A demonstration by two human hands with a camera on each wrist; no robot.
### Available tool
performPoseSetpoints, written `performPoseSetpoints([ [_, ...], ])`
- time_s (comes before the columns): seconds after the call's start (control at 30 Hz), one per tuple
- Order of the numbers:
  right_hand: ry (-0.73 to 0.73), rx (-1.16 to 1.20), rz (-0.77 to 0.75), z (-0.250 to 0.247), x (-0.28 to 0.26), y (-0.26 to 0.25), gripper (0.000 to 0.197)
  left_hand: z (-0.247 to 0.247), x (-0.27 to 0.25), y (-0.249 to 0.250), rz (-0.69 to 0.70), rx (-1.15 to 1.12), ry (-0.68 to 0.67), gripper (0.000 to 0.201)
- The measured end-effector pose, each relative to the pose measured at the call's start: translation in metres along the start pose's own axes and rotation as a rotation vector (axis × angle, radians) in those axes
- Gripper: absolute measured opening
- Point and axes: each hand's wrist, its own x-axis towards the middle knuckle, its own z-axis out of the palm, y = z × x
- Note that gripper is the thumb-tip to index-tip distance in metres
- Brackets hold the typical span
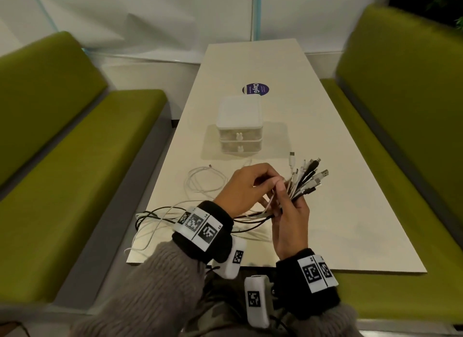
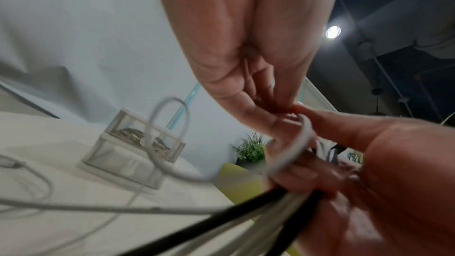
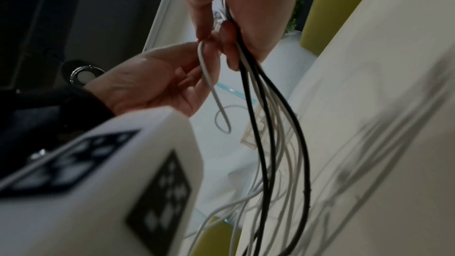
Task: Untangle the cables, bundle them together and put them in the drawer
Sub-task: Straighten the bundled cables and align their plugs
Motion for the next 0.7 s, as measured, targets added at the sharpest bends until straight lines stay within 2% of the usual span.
performPoseSetpoints([
  [0.07, 0.003, 0.013, 0.012, 0.001, 0.002, -0.003, 0.017, -0.004, -0.005, 0.003, -0.028, -0.079, -0.075, 0.012],
  [0.13, 0.02, 0.022, 0.026, 0.002, 0.004, -0.007, 0.019, -0.004, -0.013, 0.002, -0.028, -0.111, -0.161, 0.021],
  [0.2, 0.048, 0.056, 0.036, 0.001, 0.005, -0.013, 0.024, -0.012, -0.022, -0.003, -0.023, -0.003, -0.166, 0.024],
  [0.33, 0.038, 0.217, 0.035, -0.009, 0.014, -0.028, 0.027, -0.065, -0.05, -0.036, -0.056, 0.512, -0.091, 0.01],
  [0.37, 0.027, 0.23, 0.023, -0.011, 0.016, -0.031, 0.028, -0.085, -0.059, -0.047, -0.111, 0.617, -0.059, 0.016],
  [0.43, 0.019, 0.235, 0.003, -0.013, 0.02, -0.034, 0.03, -0.124, -0.075, -0.069, -0.265, 0.715, 0.045, 0.036],
  [0.47, 0.022, 0.239, -0.003, -0.013, 0.021, -0.034, 0.03, -0.145, -0.082, -0.079, -0.347, 0.761, 0.097, 0.04],
  [0.53, 0.032, 0.259, -0.006, -0.014, 0.022, -0.033, 0.031, -0.181, -0.094, -0.089, -0.495, 0.84, 0.191, 0.04],
  [0.67, 0.016, 0.251, -0.012, -0.013, 0.025, -0.031, 0.032, -0.227, -0.096, -0.099, -0.587, 0.963, 0.235, 0.031],
  [0.7, 0.011, 0.25, -0.023, -0.013, 0.026, -0.031, 0.033, -0.237, -0.093, -0.101, -0.617, 1.015, 0.281, 0.03],
])
